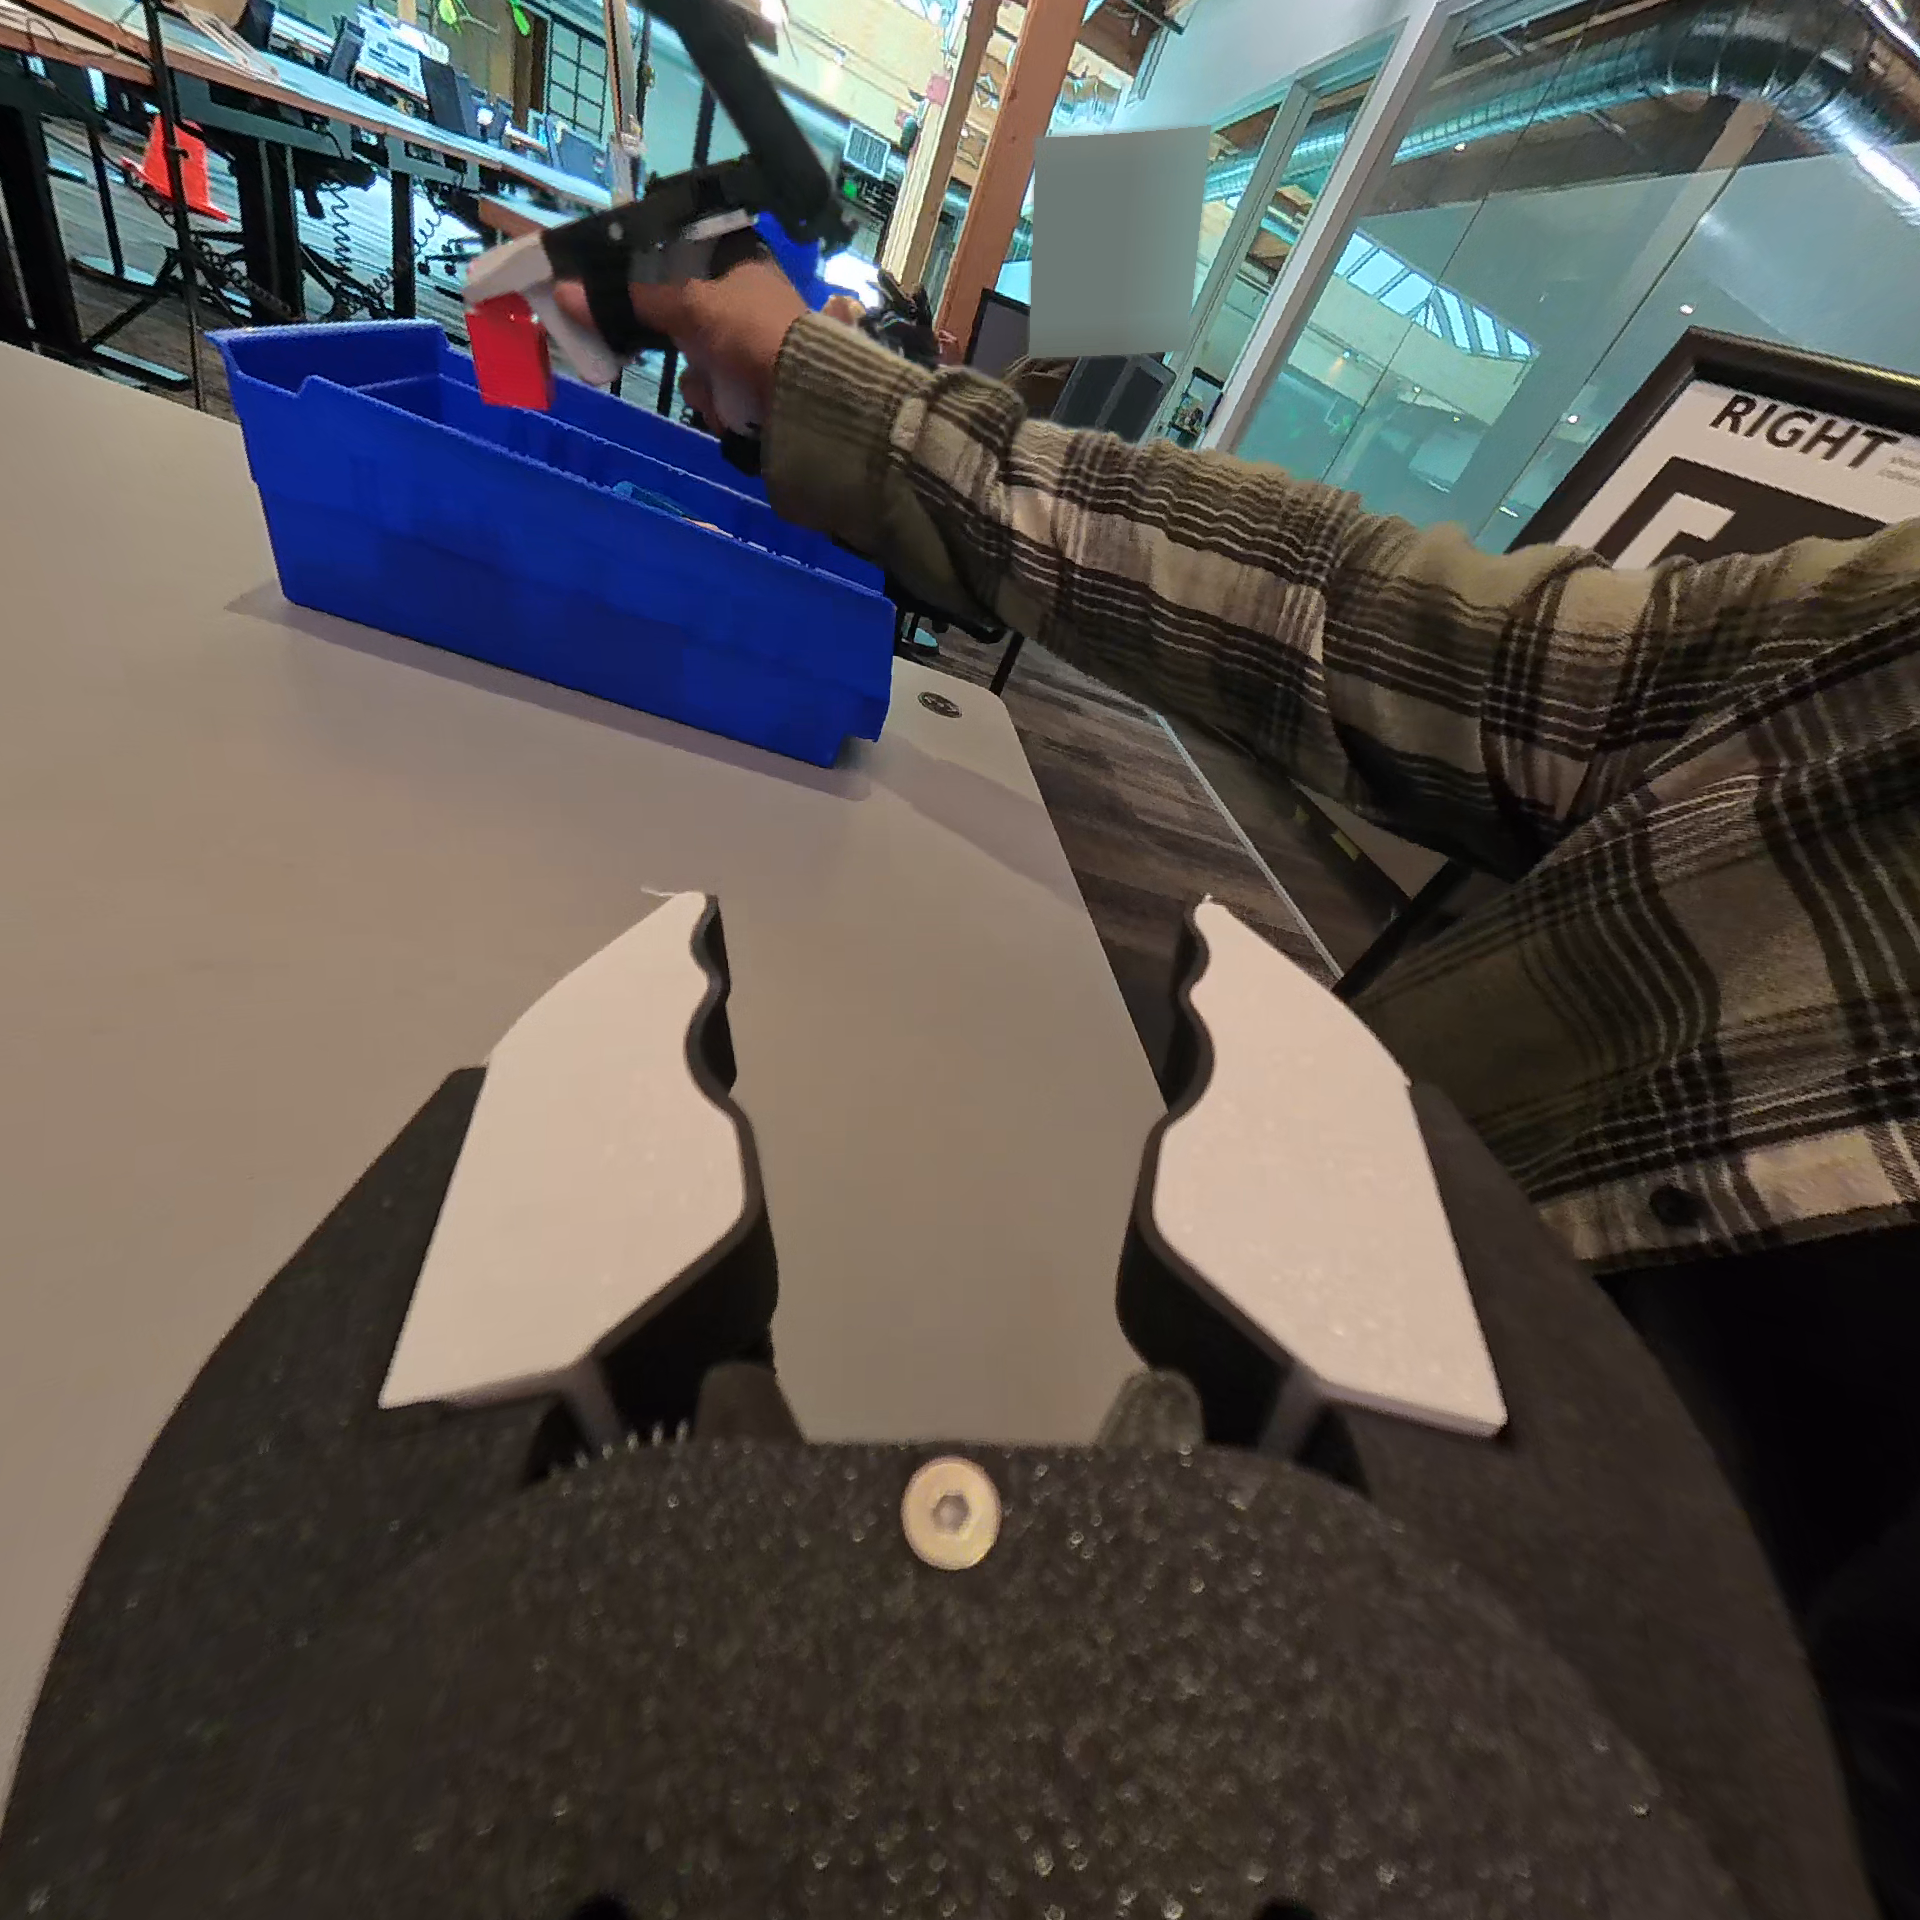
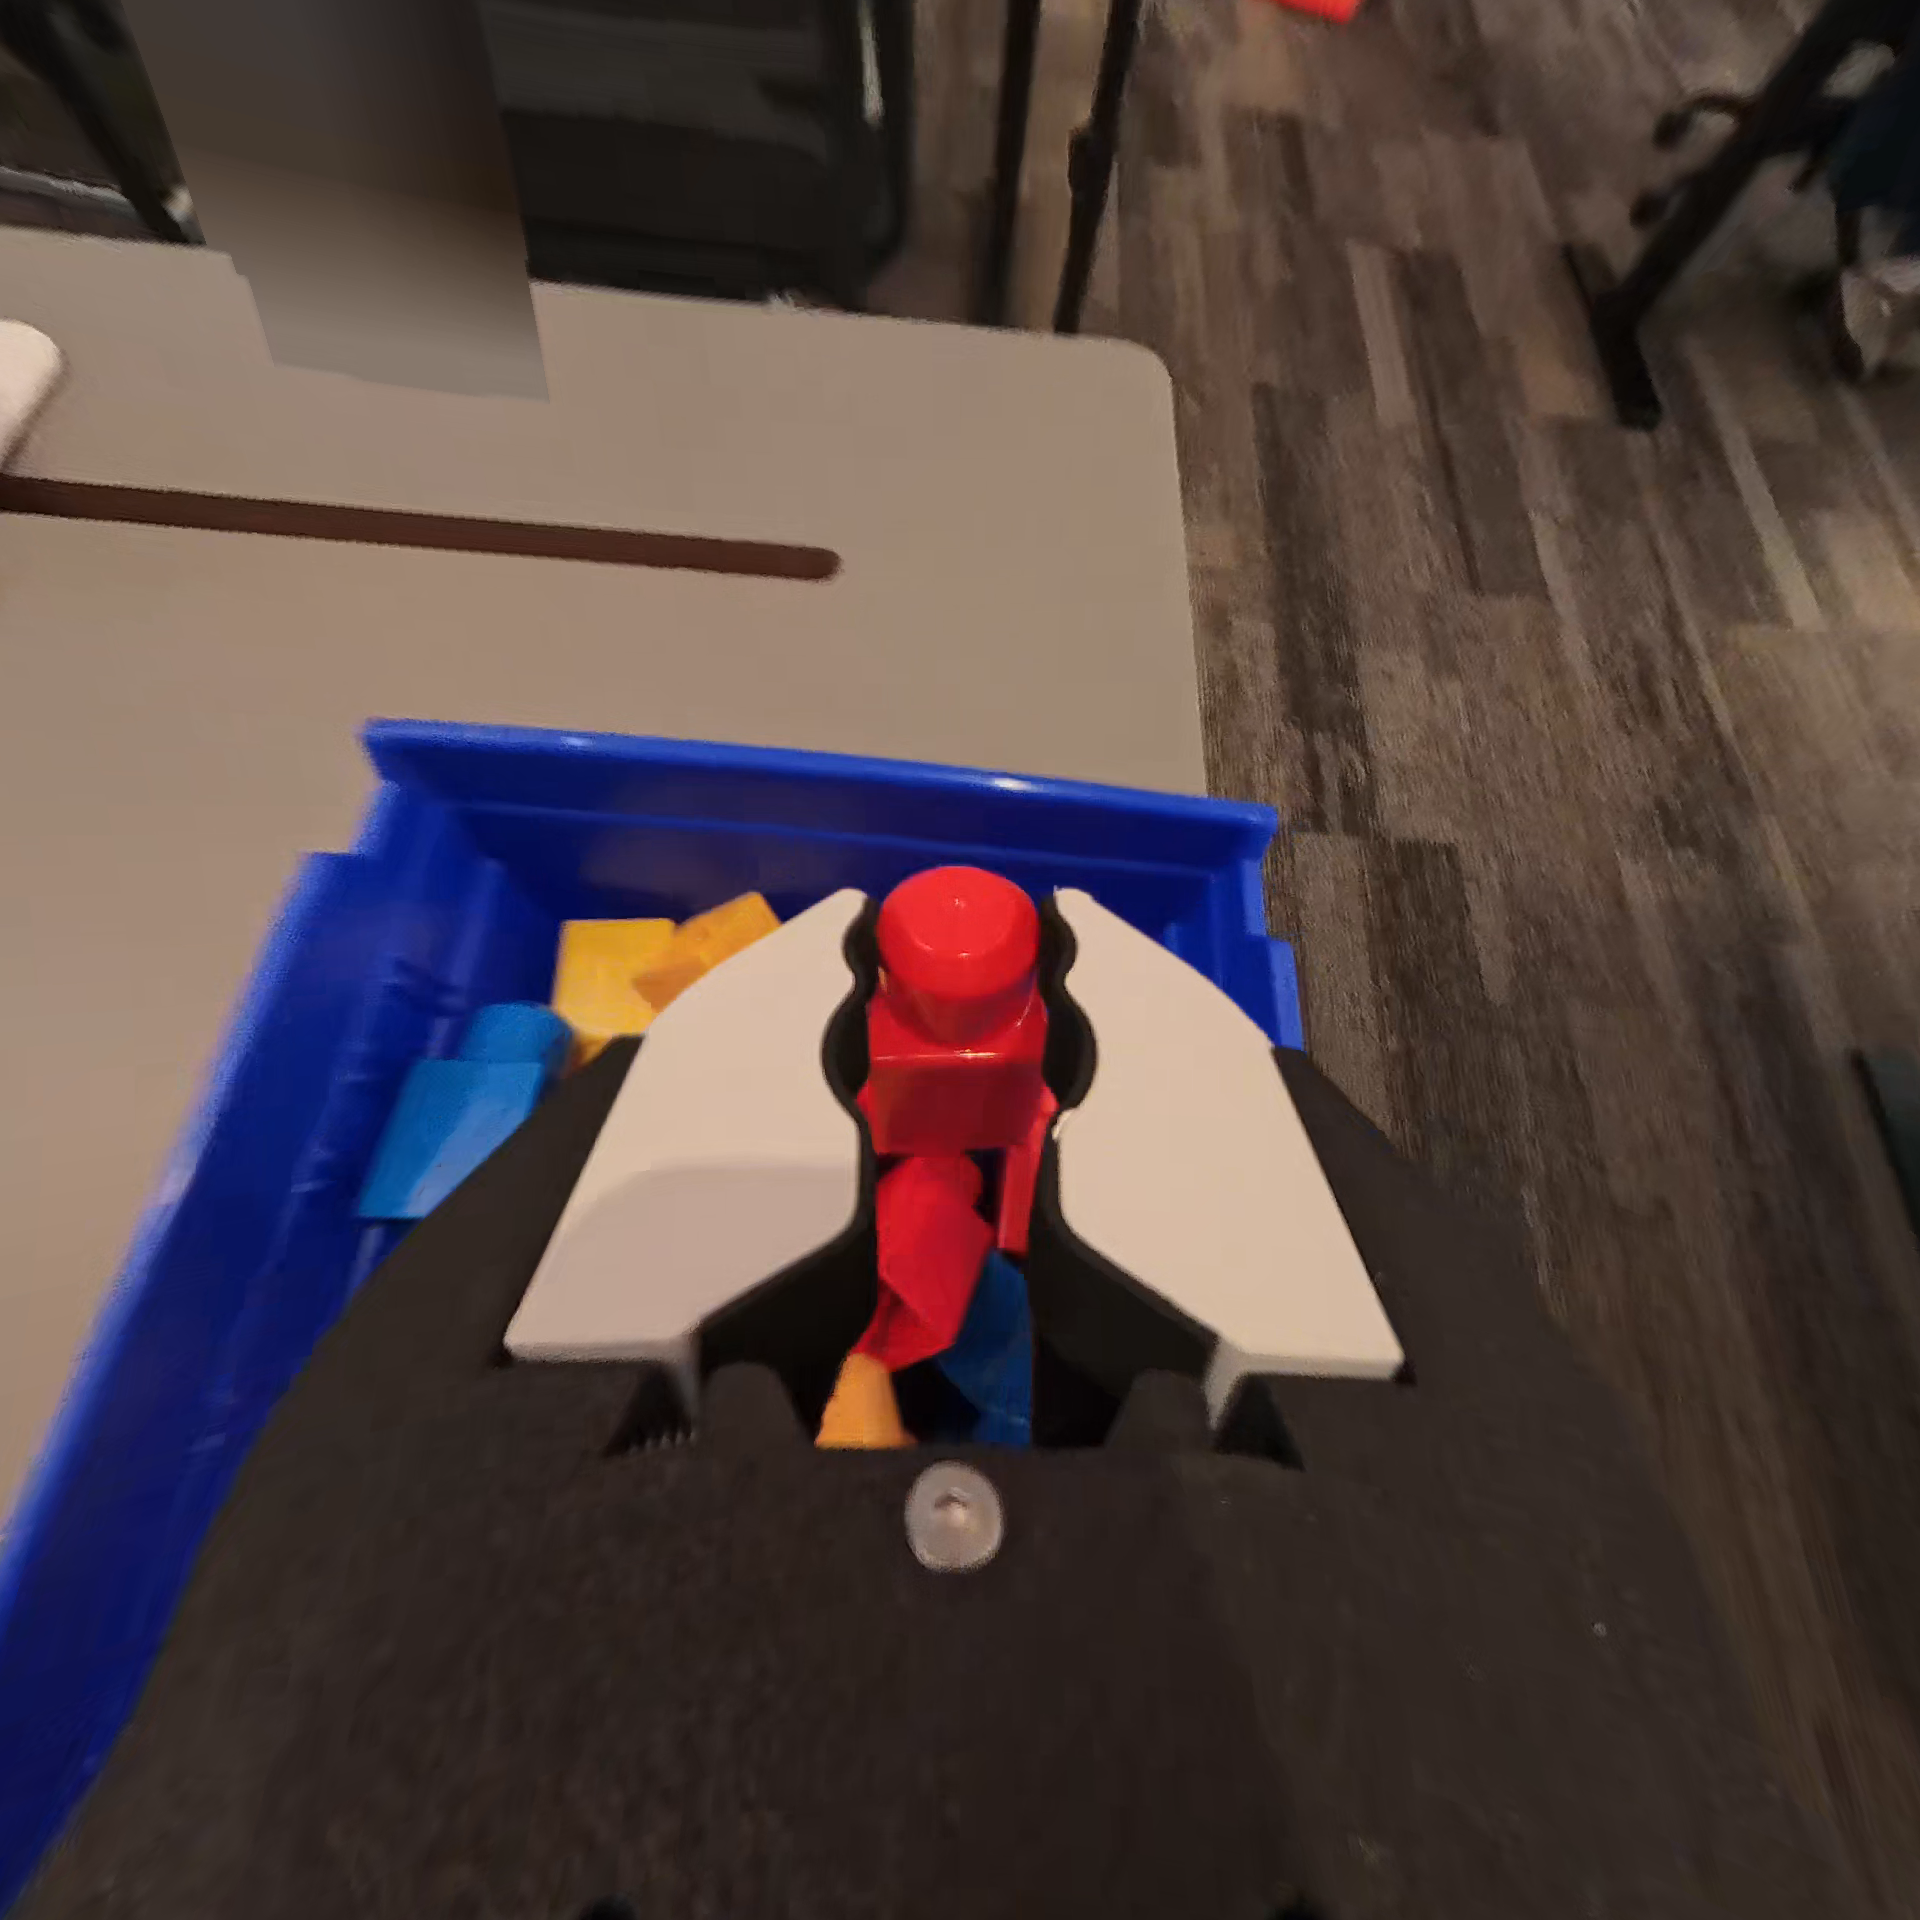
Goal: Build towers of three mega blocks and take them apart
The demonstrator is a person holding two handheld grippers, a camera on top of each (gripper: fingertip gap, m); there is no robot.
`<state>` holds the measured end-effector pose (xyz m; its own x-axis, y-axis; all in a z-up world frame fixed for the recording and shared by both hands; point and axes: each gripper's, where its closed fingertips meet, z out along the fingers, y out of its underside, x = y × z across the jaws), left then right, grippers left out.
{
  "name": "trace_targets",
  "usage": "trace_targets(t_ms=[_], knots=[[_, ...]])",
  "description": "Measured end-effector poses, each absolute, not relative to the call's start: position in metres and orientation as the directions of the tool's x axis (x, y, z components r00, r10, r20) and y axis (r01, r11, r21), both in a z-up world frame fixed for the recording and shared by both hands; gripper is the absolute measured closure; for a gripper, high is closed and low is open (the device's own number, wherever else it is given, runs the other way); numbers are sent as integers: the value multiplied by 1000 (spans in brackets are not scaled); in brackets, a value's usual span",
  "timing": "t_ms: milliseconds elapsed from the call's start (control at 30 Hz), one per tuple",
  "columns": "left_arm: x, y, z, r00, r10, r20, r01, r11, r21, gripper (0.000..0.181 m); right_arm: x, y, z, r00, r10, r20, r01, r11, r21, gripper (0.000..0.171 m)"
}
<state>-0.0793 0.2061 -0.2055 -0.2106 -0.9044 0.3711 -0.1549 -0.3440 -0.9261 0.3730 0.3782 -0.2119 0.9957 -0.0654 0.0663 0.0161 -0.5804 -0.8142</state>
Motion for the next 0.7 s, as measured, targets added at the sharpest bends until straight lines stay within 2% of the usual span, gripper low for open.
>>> trace_targets(t_ms=[100,133,200,367,567,700], knots=[[-79,206,-206,-218,-899,380,-157,-352,-923,101,382,379,-233,996,-80,46,-14,-626,-780,137],[-79,206,-206,-217,-899,381,-157,-354,-922,102,383,379,-235,996,-83,42,-19,-626,-779,121],[-80,207,-206,-217,-898,383,-155,-355,-922,102,378,376,-236,997,-70,23,-27,-635,-772,104],[-80,205,-205,-219,-900,377,-156,-349,-924,102,357,350,-219,1000,-5,18,11,-635,-772,79],[-89,210,-190,-144,-935,323,-137,-305,-942,97,341,306,-190,997,45,70,83,-647,-758,62],[-124,224,-161,36,-971,237,-131,-240,-962,87,335,283,-176,991,69,113,131,-646,-752,60]])
